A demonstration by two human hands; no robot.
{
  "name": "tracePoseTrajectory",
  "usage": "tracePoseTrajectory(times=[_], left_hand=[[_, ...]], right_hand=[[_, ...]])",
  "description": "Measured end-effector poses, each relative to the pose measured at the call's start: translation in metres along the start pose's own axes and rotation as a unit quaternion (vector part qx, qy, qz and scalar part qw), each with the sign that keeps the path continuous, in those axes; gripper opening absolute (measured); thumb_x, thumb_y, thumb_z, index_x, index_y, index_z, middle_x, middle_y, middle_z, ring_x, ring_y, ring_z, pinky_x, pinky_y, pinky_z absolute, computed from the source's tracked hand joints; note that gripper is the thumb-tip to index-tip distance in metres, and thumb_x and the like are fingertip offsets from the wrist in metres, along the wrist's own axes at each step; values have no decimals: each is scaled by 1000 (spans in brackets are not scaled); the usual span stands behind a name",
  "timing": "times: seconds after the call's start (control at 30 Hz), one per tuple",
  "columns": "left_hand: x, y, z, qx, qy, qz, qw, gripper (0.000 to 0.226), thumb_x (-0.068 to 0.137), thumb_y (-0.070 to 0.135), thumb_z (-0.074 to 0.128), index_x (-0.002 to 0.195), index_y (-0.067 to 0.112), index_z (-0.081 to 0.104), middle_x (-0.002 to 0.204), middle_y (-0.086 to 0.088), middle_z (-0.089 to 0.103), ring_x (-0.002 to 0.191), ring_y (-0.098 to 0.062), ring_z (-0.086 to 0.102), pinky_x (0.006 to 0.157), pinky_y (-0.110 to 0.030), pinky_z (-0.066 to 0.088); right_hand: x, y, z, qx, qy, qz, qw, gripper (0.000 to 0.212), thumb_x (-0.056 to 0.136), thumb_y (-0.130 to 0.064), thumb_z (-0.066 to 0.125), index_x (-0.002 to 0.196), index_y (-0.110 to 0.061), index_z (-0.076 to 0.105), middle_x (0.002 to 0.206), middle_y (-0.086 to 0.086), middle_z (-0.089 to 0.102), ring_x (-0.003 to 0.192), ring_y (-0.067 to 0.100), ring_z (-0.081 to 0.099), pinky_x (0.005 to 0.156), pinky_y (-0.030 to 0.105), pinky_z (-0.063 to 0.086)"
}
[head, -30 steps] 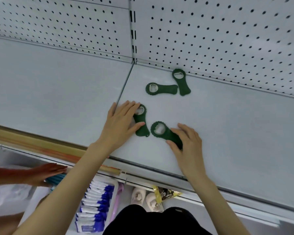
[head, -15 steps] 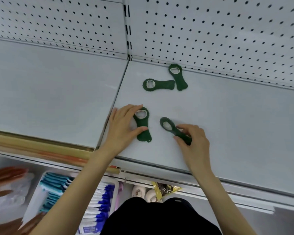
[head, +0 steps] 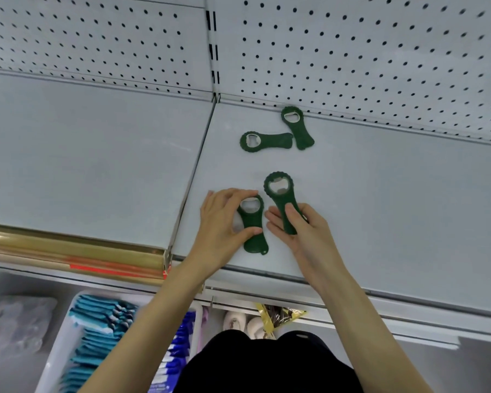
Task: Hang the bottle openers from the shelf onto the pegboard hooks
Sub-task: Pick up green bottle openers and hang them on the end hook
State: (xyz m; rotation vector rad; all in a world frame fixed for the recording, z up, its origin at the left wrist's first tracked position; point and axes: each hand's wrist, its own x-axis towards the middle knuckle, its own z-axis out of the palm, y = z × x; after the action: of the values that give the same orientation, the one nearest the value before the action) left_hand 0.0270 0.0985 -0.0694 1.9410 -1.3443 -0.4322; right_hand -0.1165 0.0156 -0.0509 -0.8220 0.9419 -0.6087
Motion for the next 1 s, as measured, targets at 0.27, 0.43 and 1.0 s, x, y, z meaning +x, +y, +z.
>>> tracePoseTrajectory(times=[0.27, 0.43, 1.0], left_hand=[[-5, -3, 1, -64, -26, 11, 998, 62, 74, 21, 79, 130, 26, 50, 129, -2, 46, 122, -16, 42, 104, -31, 38], [-4, -6, 0, -111, -19, 34, 993, 71, 70, 15, 82, 131, 27, 47, 130, 2, 43, 121, -4, 44, 101, -6, 31], [-13, 33, 7, -367, -54, -140, 918, 34, 71, -10, 73, 93, 16, 71, 92, 5, 76, 93, -12, 71, 71, -12, 53]], right_hand=[[7, -8, -10, 73, -51, 54, 995, 25, 98, -13, 49, 116, 4, 55, 110, 22, 69, 105, 30, 67, 90, 39, 55], [8, -6, -13, 108, -75, 53, 990, 27, 98, -13, 48, 117, 4, 56, 111, 22, 68, 108, 30, 66, 88, 35, 56], [-27, -3, -45, 70, -50, -58, 995, 25, 96, -19, 53, 112, -1, 58, 108, 15, 71, 104, 27, 67, 82, 30, 56]])
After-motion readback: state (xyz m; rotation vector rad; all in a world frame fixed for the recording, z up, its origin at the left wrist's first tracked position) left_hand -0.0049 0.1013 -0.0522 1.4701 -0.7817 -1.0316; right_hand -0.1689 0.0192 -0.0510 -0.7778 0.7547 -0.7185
